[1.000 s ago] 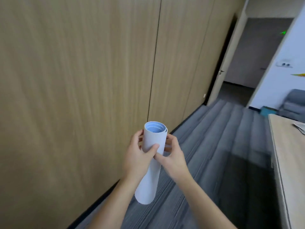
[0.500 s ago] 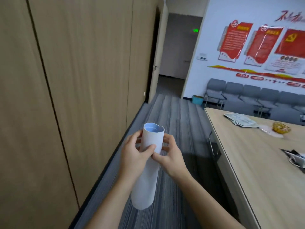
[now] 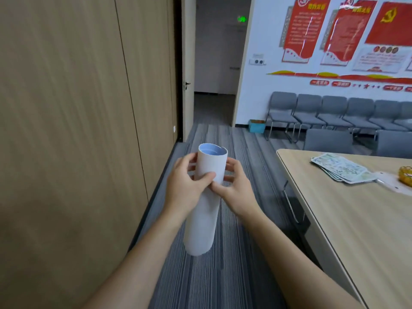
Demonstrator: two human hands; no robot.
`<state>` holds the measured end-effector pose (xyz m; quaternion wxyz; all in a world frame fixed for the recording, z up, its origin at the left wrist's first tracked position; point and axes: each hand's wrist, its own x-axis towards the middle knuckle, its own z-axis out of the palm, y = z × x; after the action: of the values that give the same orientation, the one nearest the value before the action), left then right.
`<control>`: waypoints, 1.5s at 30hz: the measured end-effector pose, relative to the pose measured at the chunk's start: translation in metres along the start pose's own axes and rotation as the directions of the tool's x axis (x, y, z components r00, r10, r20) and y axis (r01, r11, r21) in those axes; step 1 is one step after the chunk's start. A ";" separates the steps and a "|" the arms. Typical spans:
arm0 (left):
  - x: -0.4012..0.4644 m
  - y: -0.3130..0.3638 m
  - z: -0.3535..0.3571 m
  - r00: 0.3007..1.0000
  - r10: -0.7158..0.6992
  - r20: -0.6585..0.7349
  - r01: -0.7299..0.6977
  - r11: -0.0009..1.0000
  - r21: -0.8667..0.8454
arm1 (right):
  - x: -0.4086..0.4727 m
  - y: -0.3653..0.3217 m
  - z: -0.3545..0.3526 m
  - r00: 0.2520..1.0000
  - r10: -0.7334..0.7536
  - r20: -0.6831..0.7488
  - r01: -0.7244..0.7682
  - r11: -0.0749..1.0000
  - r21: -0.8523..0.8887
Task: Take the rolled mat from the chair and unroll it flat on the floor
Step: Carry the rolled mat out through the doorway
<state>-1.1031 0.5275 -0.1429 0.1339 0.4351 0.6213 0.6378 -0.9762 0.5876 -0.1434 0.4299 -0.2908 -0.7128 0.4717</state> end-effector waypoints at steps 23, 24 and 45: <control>0.730 -0.284 0.298 0.985 0.063 0.161 -0.062 0.998 -0.013 | 0.761 0.319 -0.045 0.989 0.033 -0.147 -0.042 0.997 -0.060; 0.761 -0.296 0.315 0.987 0.058 0.153 -0.057 0.998 -0.012 | 0.794 0.336 -0.051 0.988 0.039 -0.147 -0.047 0.997 -0.053; 1.381 -0.533 0.611 0.984 -0.012 0.177 0.017 1.000 -0.024 | 1.457 0.605 -0.131 0.979 0.137 -0.153 -0.155 0.981 -0.115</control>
<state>-1.6680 2.0257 -0.1829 0.1985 0.4837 0.6019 0.6036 -1.5266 2.0711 -0.1843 0.4253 -0.4024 -0.6849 0.4337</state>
